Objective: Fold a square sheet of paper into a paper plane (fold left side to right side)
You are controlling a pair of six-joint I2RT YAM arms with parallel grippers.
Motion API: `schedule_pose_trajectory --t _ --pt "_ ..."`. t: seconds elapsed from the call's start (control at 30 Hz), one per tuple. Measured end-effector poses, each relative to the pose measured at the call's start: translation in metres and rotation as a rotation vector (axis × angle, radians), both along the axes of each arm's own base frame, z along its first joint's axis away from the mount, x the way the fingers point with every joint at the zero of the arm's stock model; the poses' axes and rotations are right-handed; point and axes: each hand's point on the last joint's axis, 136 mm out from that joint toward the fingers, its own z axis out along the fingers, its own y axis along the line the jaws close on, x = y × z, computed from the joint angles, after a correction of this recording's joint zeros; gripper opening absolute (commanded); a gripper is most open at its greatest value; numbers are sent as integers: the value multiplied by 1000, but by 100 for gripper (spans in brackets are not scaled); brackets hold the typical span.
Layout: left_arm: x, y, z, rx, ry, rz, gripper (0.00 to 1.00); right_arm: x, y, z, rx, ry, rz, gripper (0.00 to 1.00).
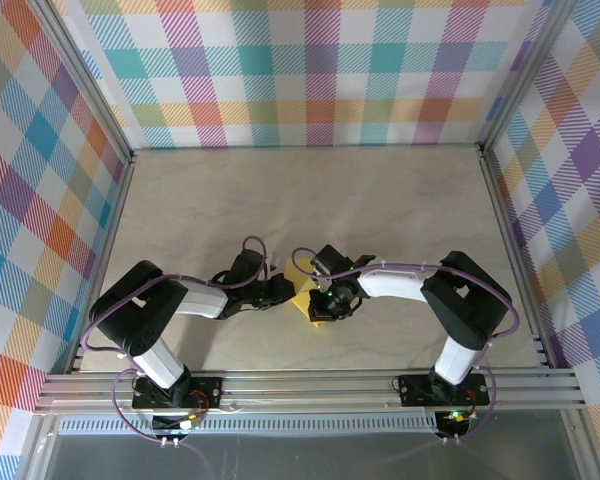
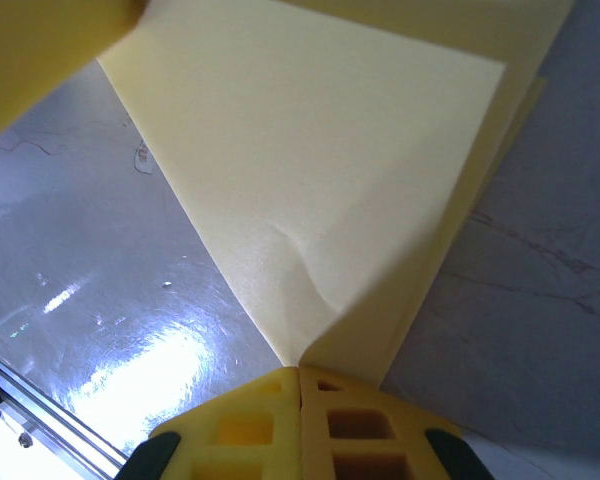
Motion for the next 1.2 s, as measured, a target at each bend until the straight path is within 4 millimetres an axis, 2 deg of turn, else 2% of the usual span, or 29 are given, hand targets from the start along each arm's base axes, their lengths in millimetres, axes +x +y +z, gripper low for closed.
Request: schedule_pose_trajectory --t 0.3,0.4,0.5,0.6,0.73,0.8,0.97,1.2 --pt "10 9 1 -15 3 -1 7 0 -1 0 -6 -2 -1 0" --pt "20 19 2 13 -15 25 8 0 -1 0 -8 -2 -2 0" --pt "31 36 4 69 -43 77 9 0 -1 0 -8 -2 -2 0" --pt "35 44 19 87 -82 94 8 0 -1 1 -8 -3 -3 0" --pt "32 40 47 44 -162 72 5 0 -2 1 -11 -3 -4 0" --pt "24 36 51 29 -177 49 5 0 -2 1 -11 -4 -4 0" --pt "-6 15 43 17 -162 -47 4 0 -2 1 -11 -2 -7 0" --pt "-19 -6 32 4 -148 -118 3 0 -2 1 -11 -2 -7 0"
